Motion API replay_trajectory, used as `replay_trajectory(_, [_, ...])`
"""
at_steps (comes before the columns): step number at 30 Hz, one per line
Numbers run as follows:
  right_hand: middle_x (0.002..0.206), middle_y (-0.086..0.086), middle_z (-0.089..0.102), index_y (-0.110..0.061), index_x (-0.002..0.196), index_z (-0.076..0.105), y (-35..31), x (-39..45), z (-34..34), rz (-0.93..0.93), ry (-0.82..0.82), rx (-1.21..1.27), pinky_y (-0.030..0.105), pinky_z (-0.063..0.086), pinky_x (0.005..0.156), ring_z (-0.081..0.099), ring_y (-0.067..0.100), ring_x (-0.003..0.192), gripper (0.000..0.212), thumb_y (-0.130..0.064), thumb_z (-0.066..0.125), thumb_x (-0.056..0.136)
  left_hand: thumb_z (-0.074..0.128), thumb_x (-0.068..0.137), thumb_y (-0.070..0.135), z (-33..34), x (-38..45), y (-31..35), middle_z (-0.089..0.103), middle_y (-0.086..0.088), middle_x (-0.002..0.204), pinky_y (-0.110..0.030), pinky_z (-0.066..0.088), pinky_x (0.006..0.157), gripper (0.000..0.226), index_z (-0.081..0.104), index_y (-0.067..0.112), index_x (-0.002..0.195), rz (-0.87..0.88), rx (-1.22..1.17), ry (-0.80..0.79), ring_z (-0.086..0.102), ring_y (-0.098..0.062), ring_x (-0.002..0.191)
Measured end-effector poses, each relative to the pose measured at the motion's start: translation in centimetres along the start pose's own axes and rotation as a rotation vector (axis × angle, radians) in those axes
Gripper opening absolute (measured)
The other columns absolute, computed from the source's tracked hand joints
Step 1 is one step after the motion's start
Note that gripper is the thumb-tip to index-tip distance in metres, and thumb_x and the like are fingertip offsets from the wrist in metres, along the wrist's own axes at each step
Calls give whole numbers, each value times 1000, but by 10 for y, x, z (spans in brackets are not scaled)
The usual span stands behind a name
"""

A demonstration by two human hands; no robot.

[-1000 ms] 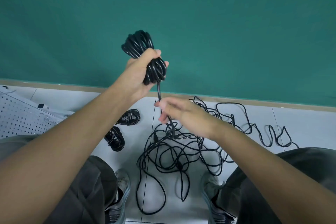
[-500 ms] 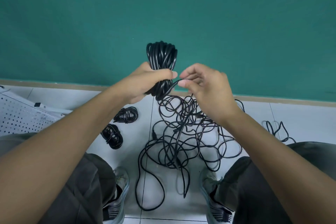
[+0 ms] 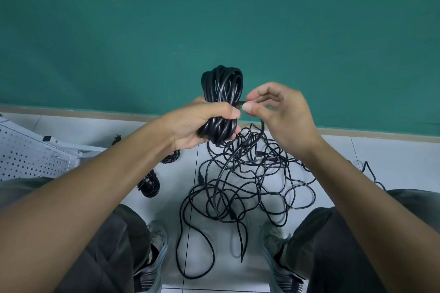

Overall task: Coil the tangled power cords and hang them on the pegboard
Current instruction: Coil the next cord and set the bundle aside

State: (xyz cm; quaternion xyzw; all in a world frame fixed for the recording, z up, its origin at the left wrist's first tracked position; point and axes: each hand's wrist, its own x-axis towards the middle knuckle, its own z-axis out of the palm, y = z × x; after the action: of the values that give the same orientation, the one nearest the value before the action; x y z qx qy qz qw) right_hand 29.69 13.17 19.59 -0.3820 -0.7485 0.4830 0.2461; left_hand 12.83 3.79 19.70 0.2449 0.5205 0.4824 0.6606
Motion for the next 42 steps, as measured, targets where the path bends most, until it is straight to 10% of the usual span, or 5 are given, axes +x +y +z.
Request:
replay_trajectory(15, [94,13,55,-1,99,65,-3,3,1,142,124,319,29,62,66,75,21,76,3,-3,63,99,80,70,37,-11,9,-3,76,-12,116,-29,60,79,44,74,9,103,97,69,89,73,-23,106])
replay_trajectory(20, [93,14,55,-8,92,66,-15,5,3,148,151,479,32,63,66,76,18,74,10,-2,63,99,72,77,39,-2,9,-6,72,-16,112,-27,57,65,45,71,6,108,175,207,144,71,-16,83])
replay_trajectory(28, [92,15,72,-6,96,75,-23,7,9,134,168,406,29,61,61,70,13,72,9,-3,67,97,61,90,17,11,6,-12,75,-12,118,-39,60,84,40,57,16,130,241,121,-64,75,-31,95])
replay_trajectory(37, [82,-7,74,-19,96,76,-9,18,7,59,192,201,42,63,81,68,10,77,8,-13,77,91,74,77,21,10,8,-12,68,-10,80,-36,61,81,38,63,1,108,198,-3,-12,70,-21,71])
replay_trajectory(42, [108,-2,76,-12,123,67,-6,4,16,170,-103,192,42,51,107,72,9,105,42,-47,52,104,76,74,37,-2,18,-8,65,-3,83,-40,57,94,36,64,10,94,184,-175,62,67,-17,74])
